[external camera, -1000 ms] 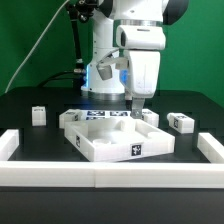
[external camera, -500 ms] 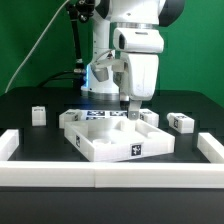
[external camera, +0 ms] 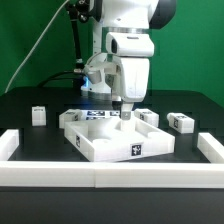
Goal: Assemble one leg
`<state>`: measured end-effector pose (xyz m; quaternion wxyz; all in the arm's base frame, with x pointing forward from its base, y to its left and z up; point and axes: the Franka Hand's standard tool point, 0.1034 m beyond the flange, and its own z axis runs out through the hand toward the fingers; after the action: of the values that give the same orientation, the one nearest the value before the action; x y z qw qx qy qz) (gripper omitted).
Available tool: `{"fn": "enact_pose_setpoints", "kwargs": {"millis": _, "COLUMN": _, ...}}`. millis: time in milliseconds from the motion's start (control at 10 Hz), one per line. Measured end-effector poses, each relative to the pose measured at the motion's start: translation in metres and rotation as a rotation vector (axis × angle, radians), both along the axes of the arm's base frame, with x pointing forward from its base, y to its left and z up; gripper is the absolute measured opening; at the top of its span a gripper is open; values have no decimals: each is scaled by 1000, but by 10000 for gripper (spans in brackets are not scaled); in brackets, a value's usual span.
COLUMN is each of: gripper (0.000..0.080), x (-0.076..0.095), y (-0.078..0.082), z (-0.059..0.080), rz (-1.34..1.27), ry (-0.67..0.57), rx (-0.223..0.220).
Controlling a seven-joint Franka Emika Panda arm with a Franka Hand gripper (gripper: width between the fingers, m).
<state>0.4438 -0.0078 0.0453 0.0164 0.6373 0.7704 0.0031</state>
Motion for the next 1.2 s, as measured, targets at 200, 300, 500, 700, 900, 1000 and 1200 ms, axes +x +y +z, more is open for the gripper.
{"fn": "enact_pose_setpoints", "kwargs": {"millis": 200, "gripper": 650, "x": -16, "y": -7, "z": -11, "rz": 4, "ry": 32, "rx": 3}}
{"fn": "enact_pose_setpoints", "kwargs": {"millis": 300, "gripper": 650, "x": -22, "y": -11, "z": -17, "rz": 3, "ry": 46, "rx": 6}}
{"fn": "enact_pose_setpoints", "kwargs": {"millis": 500, "gripper": 650, "x": -29, "y": -12, "z": -28, "rz": -5, "ry": 70, "rx": 12}}
{"fn": "enact_pose_setpoints", "kwargs": {"millis": 700, "gripper": 650, "x": -34, "y": -8, "z": -38, "rz": -7, "ry": 89, "rx": 18}}
{"fn": "enact_pose_setpoints", "kwargs": {"millis": 900, "gripper": 565, "x": -34, "y": -7, "z": -40, "rz": -30, "ry": 93, "rx": 18}}
{"fn": "enact_pose_setpoints", "kwargs": {"millis": 1000, "gripper": 428, "x": -34, "y": -8, "z": -40, "rz": -31, "ry": 93, "rx": 18}}
{"fn": "enact_pose_setpoints", "kwargs": {"millis": 1200, "gripper": 233, "x": -34, "y": -8, "z": -40, "rz": -32, "ry": 93, "rx": 18}}
